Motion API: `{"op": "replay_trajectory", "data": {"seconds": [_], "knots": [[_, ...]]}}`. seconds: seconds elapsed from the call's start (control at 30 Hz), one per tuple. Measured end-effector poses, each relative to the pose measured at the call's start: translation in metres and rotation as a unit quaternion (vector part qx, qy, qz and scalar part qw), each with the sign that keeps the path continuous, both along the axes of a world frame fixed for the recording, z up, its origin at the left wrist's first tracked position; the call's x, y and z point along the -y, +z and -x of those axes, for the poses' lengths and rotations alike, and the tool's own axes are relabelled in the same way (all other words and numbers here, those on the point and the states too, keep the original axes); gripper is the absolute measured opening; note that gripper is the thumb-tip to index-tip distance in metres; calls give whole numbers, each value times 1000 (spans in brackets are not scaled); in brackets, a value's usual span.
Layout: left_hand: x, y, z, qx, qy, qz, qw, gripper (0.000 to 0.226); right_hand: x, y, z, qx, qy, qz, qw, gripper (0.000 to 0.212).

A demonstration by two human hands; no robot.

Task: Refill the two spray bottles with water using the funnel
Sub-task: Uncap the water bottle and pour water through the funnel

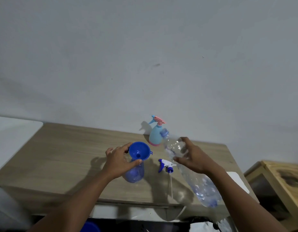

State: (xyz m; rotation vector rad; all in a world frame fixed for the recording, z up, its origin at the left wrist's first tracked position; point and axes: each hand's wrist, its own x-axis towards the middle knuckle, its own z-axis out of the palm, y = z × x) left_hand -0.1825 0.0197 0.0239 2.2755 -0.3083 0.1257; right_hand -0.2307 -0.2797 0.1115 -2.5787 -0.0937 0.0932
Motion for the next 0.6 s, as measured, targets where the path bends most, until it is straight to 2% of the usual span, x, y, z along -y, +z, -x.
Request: {"op": "replay_trajectory", "data": {"seconds": [0.13,0.33,0.5,0.6], "knots": [[0,1,0,-3,7,2,1000,70,29,-22,10,104,-127,-110,980,68],[3,8,5,-4,15,14,1000,65,54,-51,24,158,-265,-172,936,66],[4,5,3,-9,21,12,1000,68,62,-59,28,178,-315,-208,909,68],[6,6,5,-10,26,19,999,64,64,-63,30,180,-320,-218,904,78]]}}
